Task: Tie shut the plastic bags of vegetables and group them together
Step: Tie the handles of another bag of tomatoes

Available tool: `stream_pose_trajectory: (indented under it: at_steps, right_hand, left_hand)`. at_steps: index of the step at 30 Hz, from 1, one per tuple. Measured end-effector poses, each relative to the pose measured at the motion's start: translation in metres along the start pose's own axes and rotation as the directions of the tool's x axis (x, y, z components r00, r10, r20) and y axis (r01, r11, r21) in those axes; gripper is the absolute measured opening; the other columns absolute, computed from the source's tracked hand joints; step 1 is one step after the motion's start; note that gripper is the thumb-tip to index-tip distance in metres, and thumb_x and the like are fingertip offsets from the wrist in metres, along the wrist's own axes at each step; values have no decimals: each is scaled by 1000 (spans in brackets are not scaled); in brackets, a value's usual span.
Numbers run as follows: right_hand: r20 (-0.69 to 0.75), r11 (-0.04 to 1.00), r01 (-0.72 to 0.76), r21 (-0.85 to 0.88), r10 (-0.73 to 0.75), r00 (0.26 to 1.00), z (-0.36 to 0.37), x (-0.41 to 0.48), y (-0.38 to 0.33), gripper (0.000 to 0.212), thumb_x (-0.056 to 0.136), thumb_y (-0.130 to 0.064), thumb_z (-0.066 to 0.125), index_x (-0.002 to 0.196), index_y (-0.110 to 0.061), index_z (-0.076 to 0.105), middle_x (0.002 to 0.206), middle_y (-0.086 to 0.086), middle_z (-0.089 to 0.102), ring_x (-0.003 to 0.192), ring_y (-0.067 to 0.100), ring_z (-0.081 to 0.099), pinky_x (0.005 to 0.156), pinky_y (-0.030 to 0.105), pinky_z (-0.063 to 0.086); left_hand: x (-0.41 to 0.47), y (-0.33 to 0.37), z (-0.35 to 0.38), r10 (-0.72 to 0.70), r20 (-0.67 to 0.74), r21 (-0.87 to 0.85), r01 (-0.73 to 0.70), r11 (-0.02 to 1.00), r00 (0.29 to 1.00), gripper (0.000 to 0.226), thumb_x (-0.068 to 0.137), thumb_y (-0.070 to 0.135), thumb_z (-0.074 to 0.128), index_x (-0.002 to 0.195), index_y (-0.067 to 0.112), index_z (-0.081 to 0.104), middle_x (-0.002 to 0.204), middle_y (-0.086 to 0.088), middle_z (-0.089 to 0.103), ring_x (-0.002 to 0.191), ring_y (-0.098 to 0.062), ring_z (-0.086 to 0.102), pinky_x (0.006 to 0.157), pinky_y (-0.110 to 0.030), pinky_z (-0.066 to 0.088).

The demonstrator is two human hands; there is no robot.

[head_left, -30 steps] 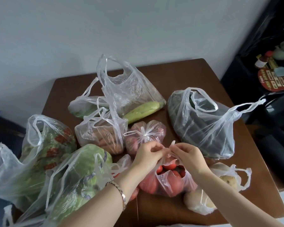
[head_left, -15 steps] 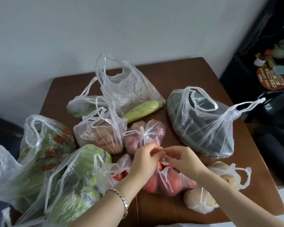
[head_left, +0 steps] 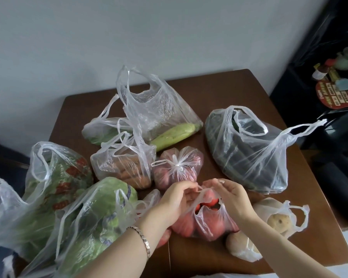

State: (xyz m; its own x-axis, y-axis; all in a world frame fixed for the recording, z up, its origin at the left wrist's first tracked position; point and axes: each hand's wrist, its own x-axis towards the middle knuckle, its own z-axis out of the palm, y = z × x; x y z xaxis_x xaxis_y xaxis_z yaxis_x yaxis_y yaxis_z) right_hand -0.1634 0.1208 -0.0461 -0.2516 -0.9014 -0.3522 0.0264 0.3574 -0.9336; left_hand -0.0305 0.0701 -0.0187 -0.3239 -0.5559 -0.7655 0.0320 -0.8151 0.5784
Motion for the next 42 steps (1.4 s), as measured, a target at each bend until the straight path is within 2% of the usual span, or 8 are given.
stream_pose_trajectory:
  at_steps: [4,9,16,18,21,25,33,42]
  right_hand:
    - [-219,973,-203,109,223,950,-4,7,10,42,95,-20,46,58,-7,60,62,6,60,60,18,53,58,27,41]
    - [-379,849,-474,-232,370,848,-30,10,59,44,96,-28,43,59,-6,55,58,7,50,56,19,45,61,33,36]
    - [-388,846,-441,-301,314,867,-42,10,60,44,96,-31,41,59,-9,53,62,7,54,60,21,48,62,33,38]
    - [-310,932,-303,-199,233,922,-40,10,48,44,96,-31,43,64,-3,56,63,7,53,60,18,47,63,33,38]
    - [-77,986,-164,38,166,983,-28,6,38,43,93,-36,47,69,-3,60,69,9,48,67,23,42,74,34,37]
    - [-40,970,-129,206,140,989,-6,13,38,46,94,-35,45,50,-22,37,58,1,30,62,22,24,64,36,28]
    - [-168,956,-240,167,267,949,-14,16,47,41,98,-20,42,58,-11,34,50,3,31,44,12,28,43,25,27]
    - [8,992,-12,-123,13,1000,-2,19,8,40,94,-22,48,58,-5,49,57,4,44,54,12,39,54,20,34]
  left_hand:
    - [12,4,-26,401,159,953,-246,177,902,33,86,24,53,58,7,53,75,-2,57,78,-16,50,76,-29,41]
    - [24,-4,-62,341,84,943,35,-330,936,31,91,42,42,98,25,68,117,1,56,115,-27,41,103,-41,33]
    - [28,-29,-60,451,29,953,112,-281,892,32,92,37,40,96,20,66,105,0,62,110,-25,49,93,-38,36]
    - [28,-17,-55,343,-153,960,57,275,927,28,86,33,50,64,18,60,83,-4,63,96,-29,58,89,-38,45]
    - [22,-7,-38,48,-52,45,-45,998,997,36,88,24,50,53,16,46,82,-16,64,88,-30,62,89,-40,48]
    - [25,-18,-12,195,6,-177,-191,965,981,35,93,7,43,63,12,61,61,-2,55,57,-13,51,60,-28,39]
    - [48,-40,-27,448,59,779,-322,539,892,15,91,15,56,91,7,69,78,3,62,76,-10,56,77,-21,45]
    - [50,-34,0,358,132,706,-341,620,924,11,77,14,74,84,8,68,62,8,50,57,-3,48,60,-13,38]
